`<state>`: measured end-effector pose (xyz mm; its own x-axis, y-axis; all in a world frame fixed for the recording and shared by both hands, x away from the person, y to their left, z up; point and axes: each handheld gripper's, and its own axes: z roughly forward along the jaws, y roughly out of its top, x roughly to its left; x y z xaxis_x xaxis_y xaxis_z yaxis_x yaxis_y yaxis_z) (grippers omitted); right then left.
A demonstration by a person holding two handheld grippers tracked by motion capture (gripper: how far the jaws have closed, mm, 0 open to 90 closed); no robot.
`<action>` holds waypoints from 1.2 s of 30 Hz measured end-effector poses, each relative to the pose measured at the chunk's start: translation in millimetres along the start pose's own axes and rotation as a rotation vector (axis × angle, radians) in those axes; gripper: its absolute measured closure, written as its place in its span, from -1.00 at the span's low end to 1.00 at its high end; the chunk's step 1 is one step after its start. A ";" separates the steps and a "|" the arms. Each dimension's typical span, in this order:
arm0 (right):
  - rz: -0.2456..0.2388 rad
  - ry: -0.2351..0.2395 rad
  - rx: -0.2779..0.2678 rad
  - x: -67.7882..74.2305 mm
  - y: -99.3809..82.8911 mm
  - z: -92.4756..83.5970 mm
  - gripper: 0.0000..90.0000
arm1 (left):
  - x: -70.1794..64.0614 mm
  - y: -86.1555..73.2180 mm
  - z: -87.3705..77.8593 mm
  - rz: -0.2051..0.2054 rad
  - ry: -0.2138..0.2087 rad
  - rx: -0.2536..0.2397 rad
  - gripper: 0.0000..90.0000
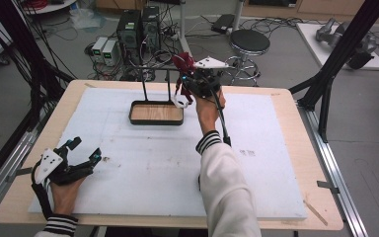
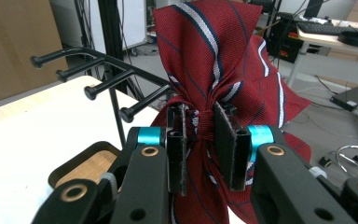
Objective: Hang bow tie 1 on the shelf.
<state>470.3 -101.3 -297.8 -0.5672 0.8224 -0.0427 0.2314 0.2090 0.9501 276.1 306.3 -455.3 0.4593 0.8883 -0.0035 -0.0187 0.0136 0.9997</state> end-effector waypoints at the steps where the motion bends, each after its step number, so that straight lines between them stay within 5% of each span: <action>1: -0.008 -0.010 0.001 -0.5 0.2 1.7 0.68 | 0.0 0.1 -0.2 0.001 0.000 0.002 -0.64; 6: -0.036 -0.011 0.010 0.8 4.5 8.1 0.68 | 0.0 0.3 -0.2 0.002 0.001 0.007 -0.64; 27: 0.046 -0.040 0.072 -21.3 -10.0 18.3 0.67 | 0.0 0.0 0.0 -0.001 -0.001 -0.001 -0.64; 36: 0.000 -0.026 0.170 -20.7 -18.8 24.6 0.66 | 0.1 0.0 -0.2 0.001 -0.002 0.000 -0.64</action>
<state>497.1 -109.2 -322.4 -0.5472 0.8354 -0.0527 0.3634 0.2937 0.8841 276.0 306.4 -455.3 0.4612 0.8873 -0.0027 -0.0189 0.0129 0.9997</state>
